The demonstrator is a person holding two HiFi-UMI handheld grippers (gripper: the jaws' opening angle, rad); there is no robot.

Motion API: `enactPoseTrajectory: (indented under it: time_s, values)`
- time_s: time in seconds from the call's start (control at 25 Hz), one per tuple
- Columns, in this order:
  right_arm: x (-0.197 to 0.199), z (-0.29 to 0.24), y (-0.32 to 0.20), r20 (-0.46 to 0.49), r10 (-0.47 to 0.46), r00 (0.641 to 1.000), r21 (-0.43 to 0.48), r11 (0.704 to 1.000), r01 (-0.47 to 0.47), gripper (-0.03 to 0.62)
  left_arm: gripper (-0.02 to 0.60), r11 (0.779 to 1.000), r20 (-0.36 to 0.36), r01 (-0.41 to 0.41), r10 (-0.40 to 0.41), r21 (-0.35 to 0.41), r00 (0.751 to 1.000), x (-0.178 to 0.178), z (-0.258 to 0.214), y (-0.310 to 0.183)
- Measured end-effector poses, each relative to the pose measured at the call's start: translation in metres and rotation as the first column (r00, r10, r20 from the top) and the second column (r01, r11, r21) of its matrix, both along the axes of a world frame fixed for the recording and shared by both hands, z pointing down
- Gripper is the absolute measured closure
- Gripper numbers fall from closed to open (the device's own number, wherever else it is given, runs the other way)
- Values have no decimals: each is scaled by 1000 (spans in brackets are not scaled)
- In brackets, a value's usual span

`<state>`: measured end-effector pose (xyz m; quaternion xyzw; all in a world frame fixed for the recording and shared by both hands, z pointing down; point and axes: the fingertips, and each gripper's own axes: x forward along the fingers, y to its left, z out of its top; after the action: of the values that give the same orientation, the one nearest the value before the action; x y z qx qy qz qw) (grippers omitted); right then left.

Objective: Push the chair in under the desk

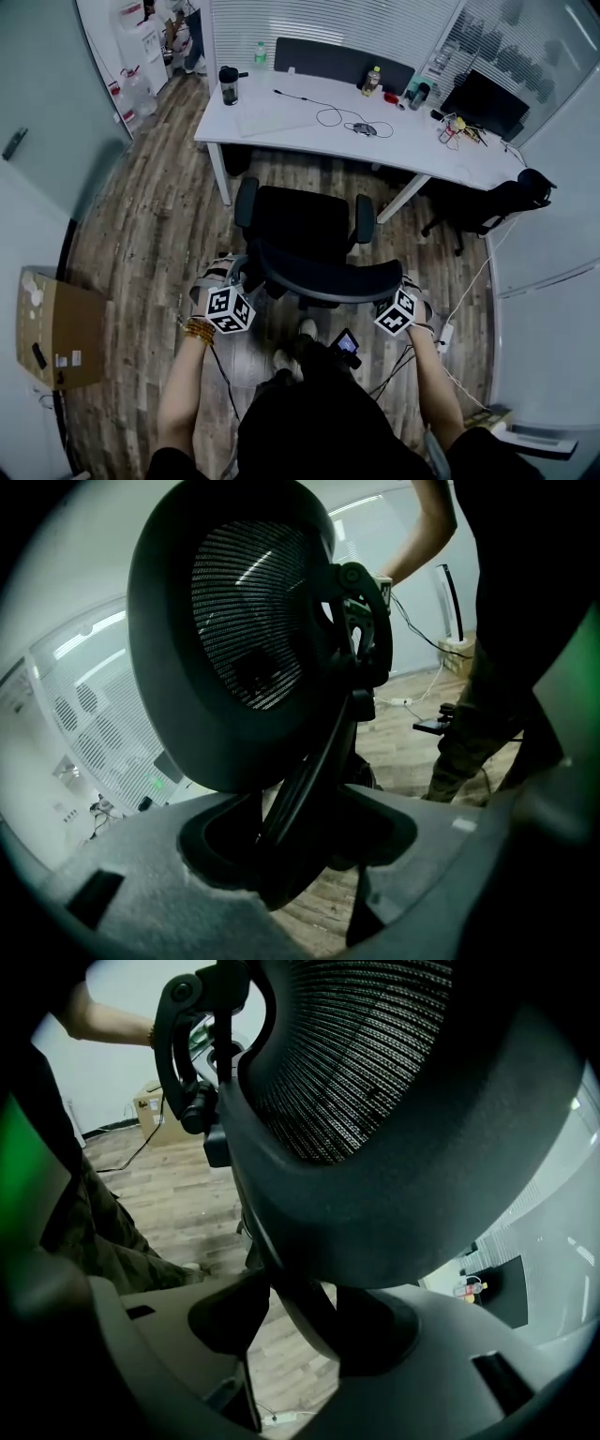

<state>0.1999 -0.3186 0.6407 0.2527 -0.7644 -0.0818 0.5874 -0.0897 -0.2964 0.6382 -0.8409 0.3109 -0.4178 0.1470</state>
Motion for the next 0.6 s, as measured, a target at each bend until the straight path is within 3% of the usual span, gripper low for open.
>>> enactPoseTrajectory:
  time_s: [0.6]
  values:
    - [-21, 0, -52, 13, -22, 1000, 21, 1000, 22, 368, 330, 999, 5, 32, -32, -20, 999, -20, 2, -49]
